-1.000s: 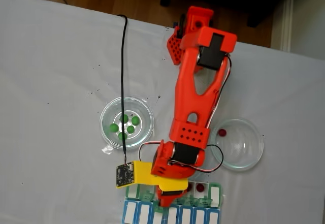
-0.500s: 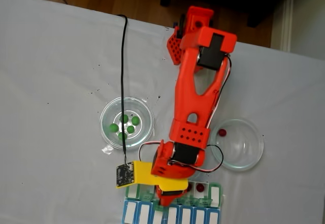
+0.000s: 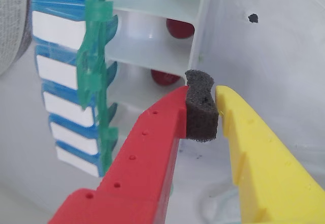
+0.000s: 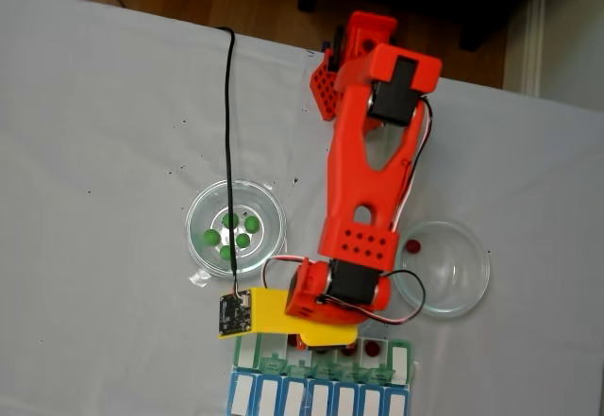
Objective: Sort medicines into box.
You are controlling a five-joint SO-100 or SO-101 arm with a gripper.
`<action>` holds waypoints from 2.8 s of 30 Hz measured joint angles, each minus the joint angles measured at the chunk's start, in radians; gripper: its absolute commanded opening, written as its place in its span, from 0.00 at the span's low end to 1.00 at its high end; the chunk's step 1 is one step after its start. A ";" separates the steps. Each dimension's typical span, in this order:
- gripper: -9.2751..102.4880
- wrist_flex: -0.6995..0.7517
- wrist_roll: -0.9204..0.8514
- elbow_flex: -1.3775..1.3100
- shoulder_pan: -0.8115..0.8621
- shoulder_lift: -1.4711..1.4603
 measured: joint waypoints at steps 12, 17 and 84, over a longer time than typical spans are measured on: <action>0.09 0.469 0.052 -0.143 -0.184 0.023; 0.09 0.411 0.163 0.014 -0.324 0.175; 0.26 0.018 -0.304 0.511 -0.575 0.172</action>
